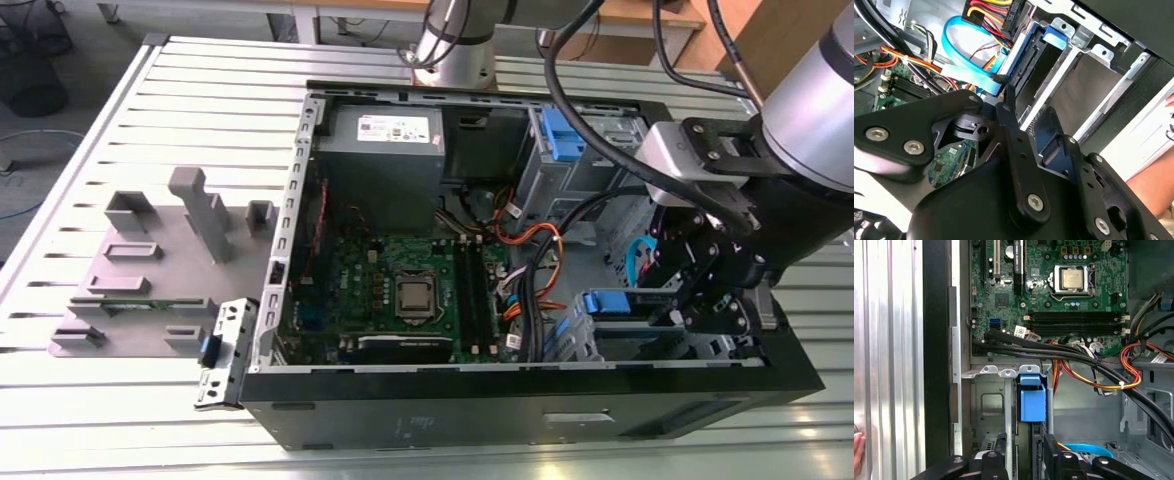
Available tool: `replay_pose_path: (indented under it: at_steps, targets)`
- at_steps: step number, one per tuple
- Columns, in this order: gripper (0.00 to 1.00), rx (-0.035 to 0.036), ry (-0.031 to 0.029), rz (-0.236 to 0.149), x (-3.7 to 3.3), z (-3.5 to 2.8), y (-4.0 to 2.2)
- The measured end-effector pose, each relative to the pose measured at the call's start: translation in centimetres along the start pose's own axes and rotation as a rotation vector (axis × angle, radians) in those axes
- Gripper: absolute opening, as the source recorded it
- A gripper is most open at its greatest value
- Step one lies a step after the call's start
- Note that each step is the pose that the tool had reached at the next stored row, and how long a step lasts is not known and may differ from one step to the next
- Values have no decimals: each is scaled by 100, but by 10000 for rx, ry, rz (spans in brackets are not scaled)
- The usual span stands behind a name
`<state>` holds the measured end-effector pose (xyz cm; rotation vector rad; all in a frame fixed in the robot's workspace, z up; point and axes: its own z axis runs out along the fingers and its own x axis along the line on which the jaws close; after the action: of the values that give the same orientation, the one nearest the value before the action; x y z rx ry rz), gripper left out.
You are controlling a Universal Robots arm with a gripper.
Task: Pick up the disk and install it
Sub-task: 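Insert the disk into the insertion slot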
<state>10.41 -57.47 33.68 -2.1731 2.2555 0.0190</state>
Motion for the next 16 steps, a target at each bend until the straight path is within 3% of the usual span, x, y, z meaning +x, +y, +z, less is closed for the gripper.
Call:
replay_pose_path:
  at_steps: [16]
  targets:
    - [42,0,0,0,0,0,0]
